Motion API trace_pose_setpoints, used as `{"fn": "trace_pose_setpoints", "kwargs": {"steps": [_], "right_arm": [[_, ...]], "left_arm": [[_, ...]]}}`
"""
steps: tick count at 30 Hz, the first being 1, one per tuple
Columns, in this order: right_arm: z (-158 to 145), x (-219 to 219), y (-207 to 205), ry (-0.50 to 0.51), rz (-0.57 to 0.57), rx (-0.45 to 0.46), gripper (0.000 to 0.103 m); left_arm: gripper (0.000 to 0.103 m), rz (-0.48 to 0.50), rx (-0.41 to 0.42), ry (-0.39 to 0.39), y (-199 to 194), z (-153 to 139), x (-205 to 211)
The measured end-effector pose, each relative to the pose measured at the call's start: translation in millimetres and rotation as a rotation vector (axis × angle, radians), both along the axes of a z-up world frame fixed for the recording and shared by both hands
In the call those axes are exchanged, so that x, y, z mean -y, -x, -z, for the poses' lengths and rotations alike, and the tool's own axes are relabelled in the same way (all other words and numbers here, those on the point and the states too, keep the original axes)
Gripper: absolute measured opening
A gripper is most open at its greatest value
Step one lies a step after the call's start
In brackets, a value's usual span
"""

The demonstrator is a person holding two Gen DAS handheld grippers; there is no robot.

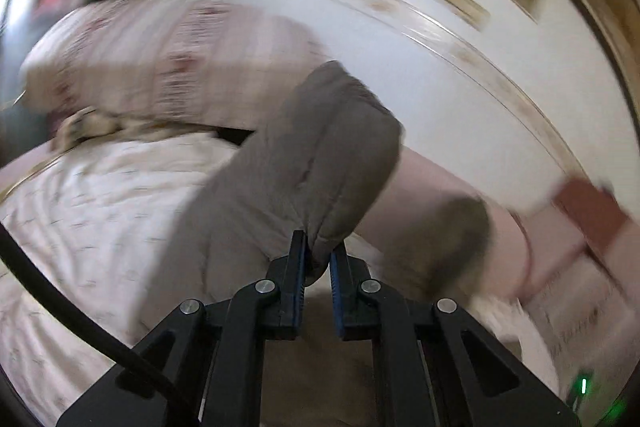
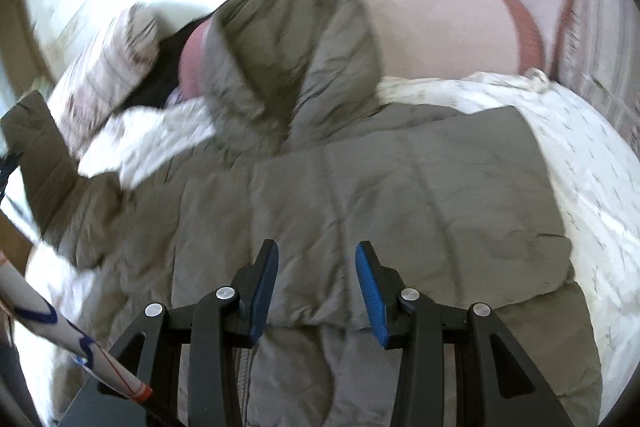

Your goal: Fold large clothes

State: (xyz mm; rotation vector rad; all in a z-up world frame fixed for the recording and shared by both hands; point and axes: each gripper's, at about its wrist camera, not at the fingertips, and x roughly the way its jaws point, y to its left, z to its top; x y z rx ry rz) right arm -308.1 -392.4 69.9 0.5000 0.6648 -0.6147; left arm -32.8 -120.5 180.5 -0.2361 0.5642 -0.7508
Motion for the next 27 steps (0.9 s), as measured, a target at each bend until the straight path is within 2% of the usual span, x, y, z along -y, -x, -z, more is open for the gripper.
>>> {"fn": "trace_pose_setpoints", "kwargs": {"steps": [2, 4, 9, 11, 12, 13, 15, 17, 20, 22, 23, 25, 27], "right_arm": [[-3, 11, 10, -0.024, 0.052, 0.03, 0.044], [-6, 20, 19, -0.045, 0.092, 0.058, 0.044], [-14, 43, 45, -0.077, 0.184, 0.12, 0.044], [-15, 50, 53, -0.104, 0.207, 0.149, 0.044], [-15, 53, 55, -0.116, 0.208, 0.157, 0.044], [-14, 55, 56, -0.129, 0.207, 0.164, 0.044], [-12, 56, 56, -0.156, 0.194, 0.177, 0.044], [-8, 59, 56, -0.2, 0.173, 0.2, 0.044], [0, 62, 52, -0.272, 0.143, 0.222, 0.048], [9, 60, 45, -0.325, 0.109, 0.225, 0.048], [12, 58, 42, -0.343, 0.095, 0.225, 0.048], [20, 55, 36, -0.388, 0.062, 0.232, 0.048], [27, 52, 31, -0.425, 0.041, 0.236, 0.048]], "left_arm": [[0.01, 0.093, 0.006, -0.045, 27, 4, 34], [0.01, 0.2, -0.01, -0.134, 61, 24, 76], [0.011, 0.419, -0.075, -0.392, 132, 109, 163], [0.012, 0.438, -0.087, -0.521, 147, 142, 184], [0.012, 0.423, -0.062, -0.588, 155, 155, 192], [0.013, 0.414, -0.018, -0.61, 163, 156, 194], [0.026, 0.435, 0.022, -0.632, 172, 145, 195], [0.062, 0.469, -0.002, -0.608, 172, 131, 189], [0.067, 0.452, 0.043, -0.515, 183, 94, 164], [0.071, 0.374, 0.085, -0.464, 180, 71, 140], [0.076, 0.327, 0.094, -0.446, 174, 66, 127], [0.077, 0.175, 0.108, -0.423, 143, 57, 103], [0.077, 0.046, 0.085, -0.397, 102, 57, 81]]}}
